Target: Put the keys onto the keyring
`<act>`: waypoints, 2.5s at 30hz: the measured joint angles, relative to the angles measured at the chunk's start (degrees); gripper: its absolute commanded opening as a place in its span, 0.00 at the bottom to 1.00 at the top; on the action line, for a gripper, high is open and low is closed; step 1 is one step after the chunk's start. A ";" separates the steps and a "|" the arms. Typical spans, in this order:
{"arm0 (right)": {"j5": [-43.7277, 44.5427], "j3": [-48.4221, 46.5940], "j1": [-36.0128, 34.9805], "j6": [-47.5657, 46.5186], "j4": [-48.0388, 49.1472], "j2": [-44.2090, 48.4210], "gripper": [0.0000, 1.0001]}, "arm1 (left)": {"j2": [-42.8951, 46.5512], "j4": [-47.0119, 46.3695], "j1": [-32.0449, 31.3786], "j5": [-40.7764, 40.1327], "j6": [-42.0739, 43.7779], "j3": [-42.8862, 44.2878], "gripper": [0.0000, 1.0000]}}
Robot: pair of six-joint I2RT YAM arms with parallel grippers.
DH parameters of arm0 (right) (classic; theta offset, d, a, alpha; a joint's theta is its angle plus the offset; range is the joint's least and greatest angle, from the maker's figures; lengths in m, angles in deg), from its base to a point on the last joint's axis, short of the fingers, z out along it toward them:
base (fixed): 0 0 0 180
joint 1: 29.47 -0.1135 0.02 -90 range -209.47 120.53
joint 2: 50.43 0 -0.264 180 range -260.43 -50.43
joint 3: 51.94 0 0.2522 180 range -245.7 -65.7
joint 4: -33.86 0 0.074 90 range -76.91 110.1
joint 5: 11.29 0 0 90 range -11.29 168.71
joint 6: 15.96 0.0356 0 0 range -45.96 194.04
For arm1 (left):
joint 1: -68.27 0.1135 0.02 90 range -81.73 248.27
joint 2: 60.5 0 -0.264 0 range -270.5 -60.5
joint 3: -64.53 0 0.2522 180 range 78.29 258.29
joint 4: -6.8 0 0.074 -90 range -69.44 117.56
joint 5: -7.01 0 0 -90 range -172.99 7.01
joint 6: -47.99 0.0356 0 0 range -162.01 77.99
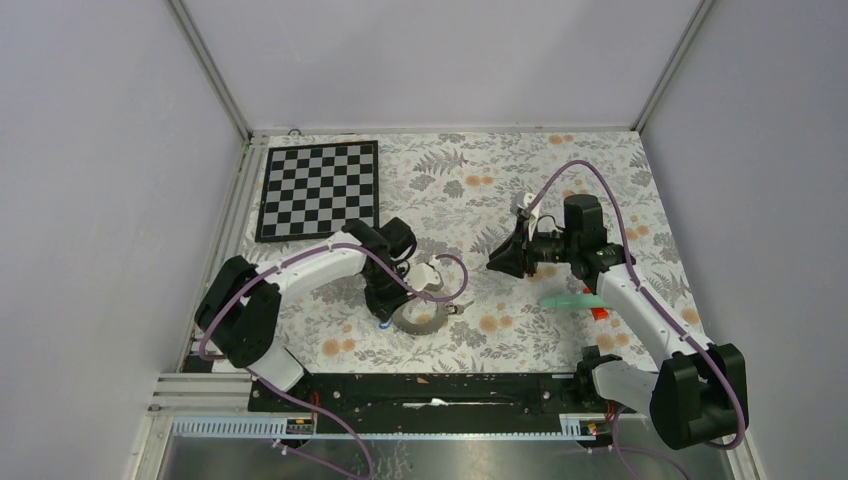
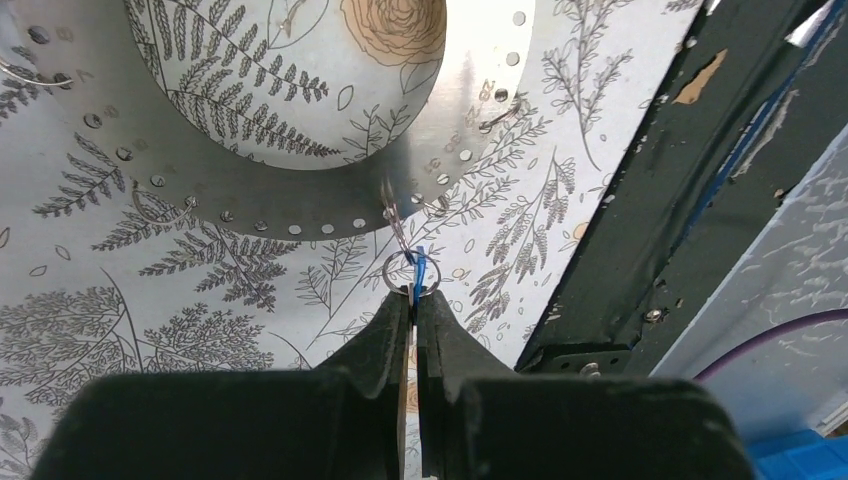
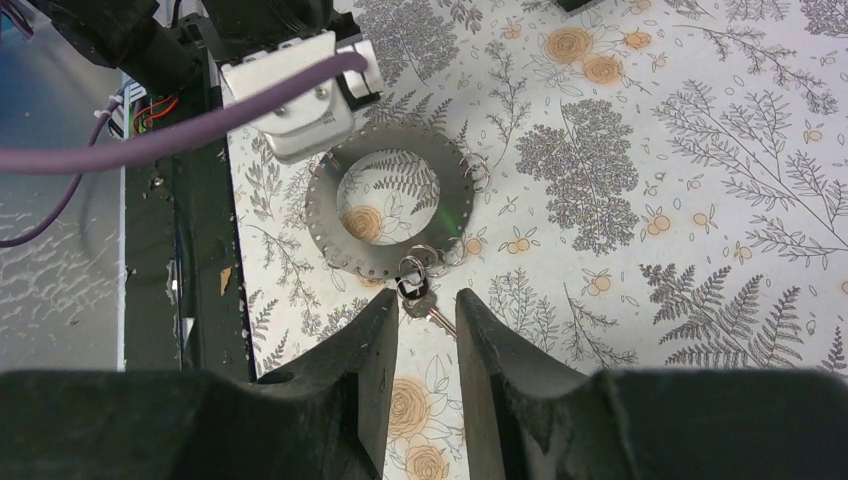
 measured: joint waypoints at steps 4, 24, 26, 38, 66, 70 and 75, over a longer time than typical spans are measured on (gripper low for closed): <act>0.24 0.00 0.17 -0.42 -0.83 0.13 0.36 | -2.89 -0.07 0.00 -1.27 0.13 -0.11 0.02; 0.37 -0.07 0.24 -1.44 -2.05 0.15 0.36 | -10.64 2.60 0.72 -8.02 0.70 -0.94 0.81; 0.48 -0.26 0.24 -1.66 -2.62 0.17 0.41 | -10.21 3.17 1.33 -8.48 1.01 -0.79 0.98; 13.46 -8.04 0.35 -0.46 -7.50 2.12 1.00 | 3.17 -4.28 15.63 -6.99 2.01 6.38 0.99; 44.74 -7.23 0.83 13.49 -0.70 9.33 1.00 | 29.18 -59.71 44.59 7.67 -38.29 -12.90 0.99; 46.45 -7.23 0.90 12.46 -0.76 12.33 1.00 | 30.38 -58.21 44.59 9.46 -37.35 -12.87 0.99; 46.66 -7.19 0.92 11.58 -0.79 14.47 1.00 | 33.35 -56.87 44.59 10.12 -36.26 -13.09 0.99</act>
